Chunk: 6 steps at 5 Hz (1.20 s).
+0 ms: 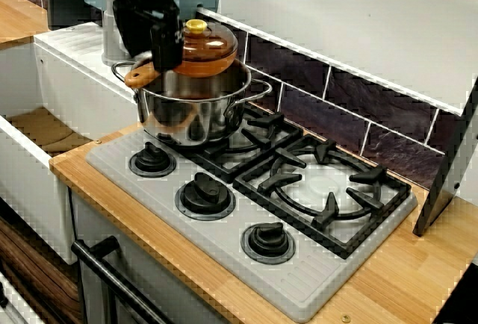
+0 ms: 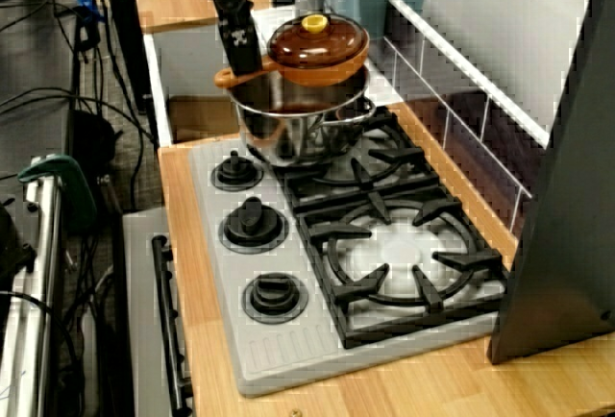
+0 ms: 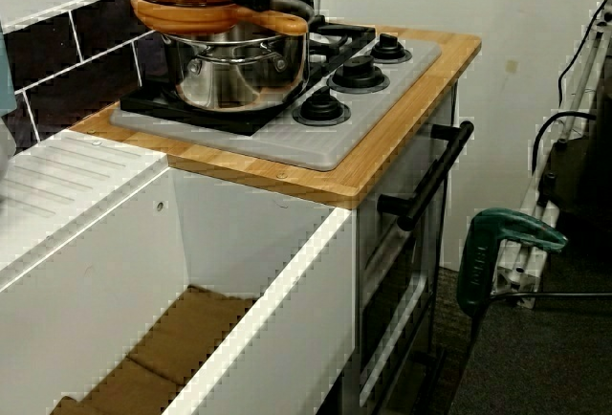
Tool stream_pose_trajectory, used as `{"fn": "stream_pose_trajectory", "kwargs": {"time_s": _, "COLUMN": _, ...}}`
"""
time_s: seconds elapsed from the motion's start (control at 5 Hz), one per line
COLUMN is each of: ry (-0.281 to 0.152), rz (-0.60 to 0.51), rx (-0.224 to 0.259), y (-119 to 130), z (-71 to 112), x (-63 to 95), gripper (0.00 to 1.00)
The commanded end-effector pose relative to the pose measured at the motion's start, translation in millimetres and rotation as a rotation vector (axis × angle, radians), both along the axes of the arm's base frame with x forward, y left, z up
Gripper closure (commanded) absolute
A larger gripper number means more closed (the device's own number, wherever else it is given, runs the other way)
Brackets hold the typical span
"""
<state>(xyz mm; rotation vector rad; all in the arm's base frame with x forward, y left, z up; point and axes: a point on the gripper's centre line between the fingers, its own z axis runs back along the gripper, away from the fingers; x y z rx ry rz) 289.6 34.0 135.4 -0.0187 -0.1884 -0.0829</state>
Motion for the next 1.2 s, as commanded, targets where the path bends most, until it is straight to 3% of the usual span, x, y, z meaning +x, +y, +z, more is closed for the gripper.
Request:
{"fn": "stream_pose_trajectory", "kwargs": {"time_s": 0.0, "ry": -0.033, "rz": 0.012, "rx": -0.017, "y": 8, "z": 15.9, "x": 2.5, "gripper": 0.00}}
{"fn": "stream_pose_trajectory", "kwargs": {"time_s": 0.2, "ry": -0.041, "rz": 0.016, "rx": -0.021, "y": 10, "z": 20.1, "x": 1.4, "gripper": 0.00}}
{"fn": "stream_pose_trajectory", "kwargs": {"time_s": 1.0, "ry": -0.043, "rz": 0.031, "rx": -0.014, "y": 2, "z": -2.2, "x": 4.6, "gripper": 0.00}}
